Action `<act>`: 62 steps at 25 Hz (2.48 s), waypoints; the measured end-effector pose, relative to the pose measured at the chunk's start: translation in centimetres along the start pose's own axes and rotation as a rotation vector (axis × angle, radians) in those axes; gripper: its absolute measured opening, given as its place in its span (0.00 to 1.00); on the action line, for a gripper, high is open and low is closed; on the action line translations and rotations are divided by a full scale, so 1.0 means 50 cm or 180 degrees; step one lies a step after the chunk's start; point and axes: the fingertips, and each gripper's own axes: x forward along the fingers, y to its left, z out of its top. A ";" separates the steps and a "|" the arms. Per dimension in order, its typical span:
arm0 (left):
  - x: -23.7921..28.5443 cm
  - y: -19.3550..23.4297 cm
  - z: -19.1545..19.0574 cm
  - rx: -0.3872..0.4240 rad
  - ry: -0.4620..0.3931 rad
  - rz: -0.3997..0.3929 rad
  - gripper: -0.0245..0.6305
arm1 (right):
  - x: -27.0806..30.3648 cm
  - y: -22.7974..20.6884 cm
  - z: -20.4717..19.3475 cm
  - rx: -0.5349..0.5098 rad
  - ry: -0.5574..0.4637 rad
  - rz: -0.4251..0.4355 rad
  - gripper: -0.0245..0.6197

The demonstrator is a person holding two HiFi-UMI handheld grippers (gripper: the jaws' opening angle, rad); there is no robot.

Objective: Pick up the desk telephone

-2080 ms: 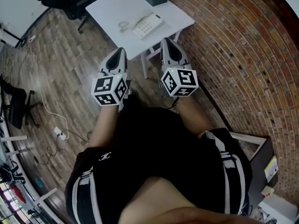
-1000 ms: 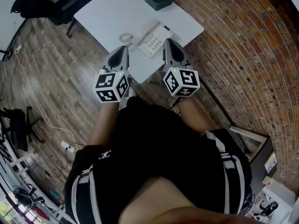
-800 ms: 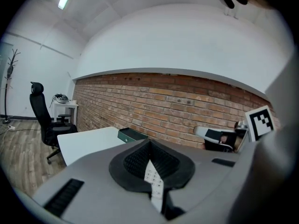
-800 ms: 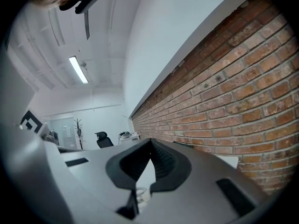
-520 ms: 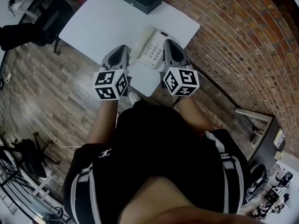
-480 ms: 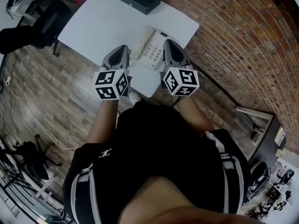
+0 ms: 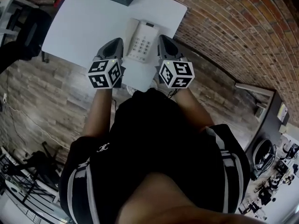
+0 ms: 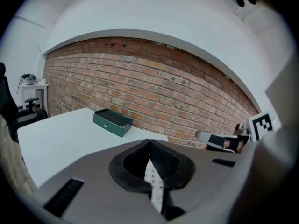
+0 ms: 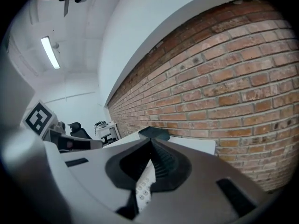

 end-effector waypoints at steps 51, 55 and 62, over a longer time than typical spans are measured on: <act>0.278 0.111 -0.219 -0.1125 0.1929 -0.2141 0.49 | 0.192 -0.099 -0.344 0.1851 0.1295 0.0067 0.32; 0.278 0.109 -0.225 -0.0996 0.2007 -0.2121 0.49 | 0.192 -0.100 -0.344 0.1848 0.1314 0.0097 0.32; 0.278 0.105 -0.224 -0.0896 0.2042 -0.2068 0.50 | 0.191 -0.099 -0.344 0.1841 0.1341 0.0112 0.33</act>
